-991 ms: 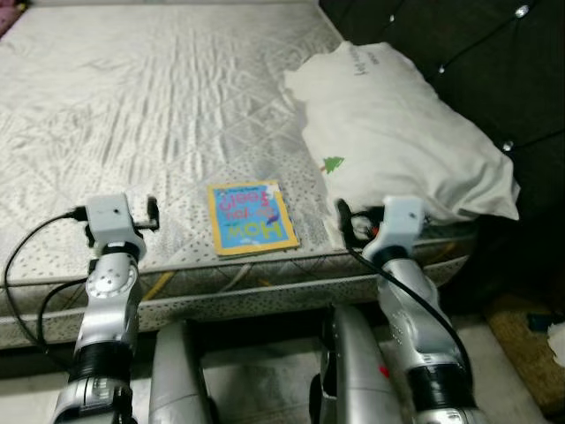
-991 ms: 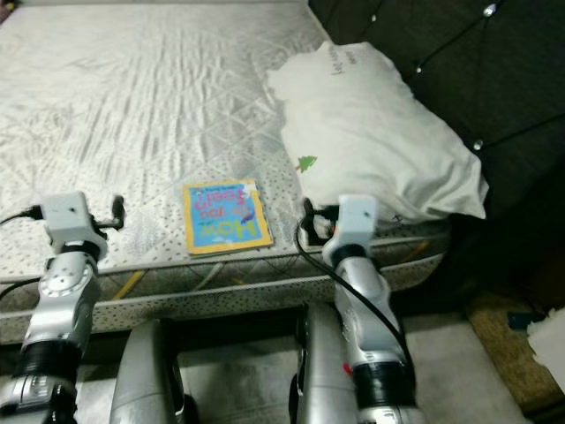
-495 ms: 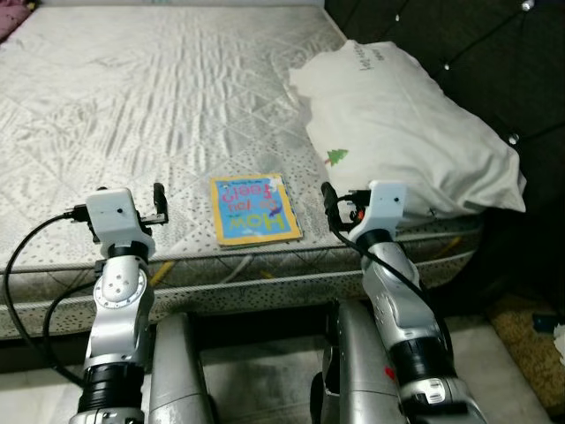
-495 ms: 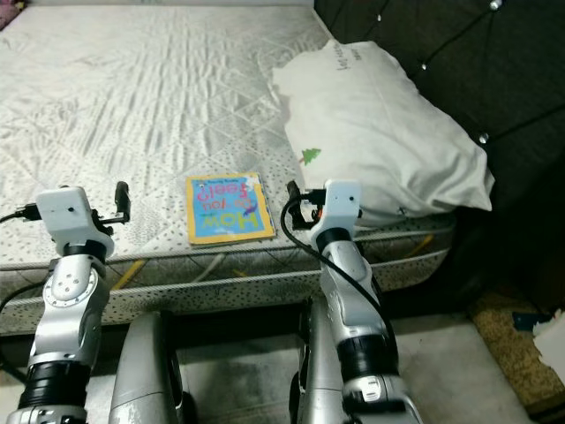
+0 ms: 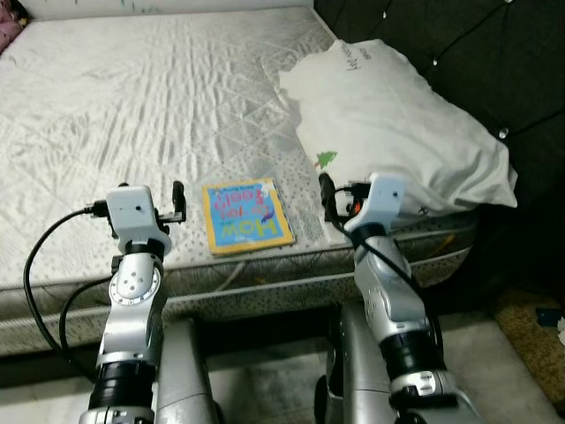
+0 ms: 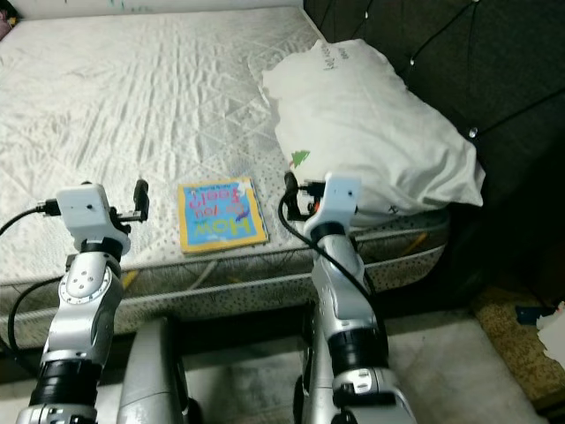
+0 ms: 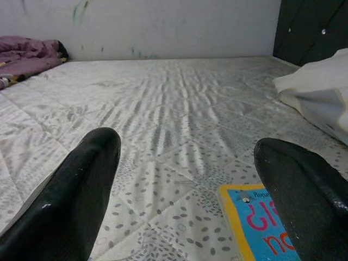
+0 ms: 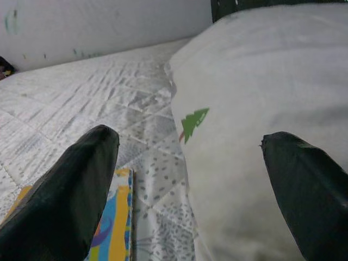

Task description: Clean up the room

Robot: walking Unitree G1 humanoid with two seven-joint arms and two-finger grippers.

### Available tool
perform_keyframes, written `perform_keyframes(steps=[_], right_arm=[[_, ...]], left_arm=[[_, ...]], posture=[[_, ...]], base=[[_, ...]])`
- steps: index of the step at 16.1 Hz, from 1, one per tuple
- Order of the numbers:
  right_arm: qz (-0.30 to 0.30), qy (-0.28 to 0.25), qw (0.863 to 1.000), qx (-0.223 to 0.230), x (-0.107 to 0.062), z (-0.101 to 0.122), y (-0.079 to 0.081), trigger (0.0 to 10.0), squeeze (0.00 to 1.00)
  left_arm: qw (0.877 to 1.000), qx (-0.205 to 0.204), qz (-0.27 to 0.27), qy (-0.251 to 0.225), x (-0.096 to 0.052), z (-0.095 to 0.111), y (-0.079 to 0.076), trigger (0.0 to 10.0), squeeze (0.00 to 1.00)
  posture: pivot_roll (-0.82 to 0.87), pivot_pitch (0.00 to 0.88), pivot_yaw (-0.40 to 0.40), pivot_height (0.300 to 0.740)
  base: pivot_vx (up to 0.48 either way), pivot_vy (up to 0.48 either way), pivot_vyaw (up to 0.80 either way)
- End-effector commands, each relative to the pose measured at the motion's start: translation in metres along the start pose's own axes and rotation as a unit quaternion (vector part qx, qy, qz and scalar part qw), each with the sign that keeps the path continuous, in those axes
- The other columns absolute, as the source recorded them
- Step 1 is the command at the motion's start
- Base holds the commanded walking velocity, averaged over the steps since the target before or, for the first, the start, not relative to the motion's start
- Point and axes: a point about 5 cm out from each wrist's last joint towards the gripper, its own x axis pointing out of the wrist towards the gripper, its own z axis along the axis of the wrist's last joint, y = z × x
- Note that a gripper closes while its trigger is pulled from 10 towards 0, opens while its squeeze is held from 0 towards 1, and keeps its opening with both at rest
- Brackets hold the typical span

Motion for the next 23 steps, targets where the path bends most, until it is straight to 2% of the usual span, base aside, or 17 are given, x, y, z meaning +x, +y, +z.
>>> perform_keyframes(steps=[1, 6, 7, 9, 11, 12, 14, 15, 17, 19, 23], right_arm=[[-0.001, -0.007, 1.0, 0.006, 0.001, 0.002, 0.001, 10.0, 0.0], [-0.018, -0.007, 1.0, 0.005, 0.0, 0.001, -0.008, 10.0, 0.0], [-0.022, -0.009, 1.0, 0.005, 0.0, 0.002, -0.01, 10.0, 0.0], [-0.029, -0.008, 1.0, 0.006, -0.002, 0.001, -0.013, 10.0, 0.0], [-0.031, -0.007, 0.999, 0.005, -0.003, 0.0, -0.014, 10.0, 0.0], [-0.036, -0.007, 0.999, 0.005, -0.003, 0.001, -0.015, 10.0, 0.0], [-0.04, -0.008, 0.999, 0.003, -0.003, 0.002, -0.017, 10.0, 0.0], [-0.043, -0.01, 0.999, 0.001, -0.002, 0.003, -0.018, 10.0, 0.0], [-0.048, -0.013, 0.999, -0.001, -0.002, 0.005, -0.02, 10.0, 0.0], [-0.048, -0.013, 0.999, -0.001, -0.001, 0.005, -0.02, 10.0, 0.0], [-0.057, -0.012, 0.998, -0.006, -0.003, 0.004, -0.021, 10.0, 0.0]], left_arm=[[1.0, 0.003, -0.003, -0.006, 0.0, 0.003, 0.001, 10.0, 0.0], [1.0, -0.006, -0.016, -0.017, -0.003, 0.006, -0.001, 10.0, 0.0], [0.999, -0.005, -0.032, -0.008, -0.003, 0.004, -0.008, 10.0, 0.0], [0.998, 0.016, -0.055, 0.0, -0.007, 0.0, -0.014, 10.0, 0.0], [0.998, 0.019, -0.056, 0.003, -0.008, -0.001, -0.014, 10.0, 0.0], [0.999, 0.013, -0.043, 0.024, -0.006, -0.005, -0.015, 10.0, 0.0], [0.999, 0.005, -0.046, 0.026, -0.004, -0.005, -0.02, 10.0, 0.0], [0.998, -0.012, -0.053, 0.028, -0.005, -0.005, -0.022, 10.0, 0.0], [0.998, -0.003, -0.052, 0.028, -0.005, -0.004, -0.021, 10.0, 0.0], [0.998, -0.011, -0.057, 0.027, -0.005, -0.003, -0.022, 10.0, 0.0], [0.997, -0.021, -0.063, 0.03, -0.004, -0.003, -0.022, 10.0, 0.0]], posture=[[0.08, 0.0, 0.038, 0.562], [0.08, 0.0, 0.044, 0.598], [0.08, 0.0, 0.046, 0.611], [0.07, 0.0, 0.048, 0.629], [0.07, 0.0, 0.048, 0.638], [0.07, 0.0, 0.044, 0.651], [0.06, 0.0, 0.042, 0.674], [0.06, 0.0, 0.042, 0.687], [0.06, 0.0, 0.041, 0.709], [0.06, 0.0, 0.042, 0.736], [0.06, 0.0, 0.043, 0.74]], base=[[0.0, 0.0, 0.0], [0.0, 0.0, 0.0], [0.0, 0.0, 0.0], [0.0, 0.0, 0.0], [0.0, 0.0, 0.0], [0.0, 0.0, 0.0], [0.0, 0.0, 0.0], [0.0, 0.0, 0.0], [0.0, 0.0, 0.0], [0.0, 0.0, 0.0], [0.0, 0.0, 0.0]])
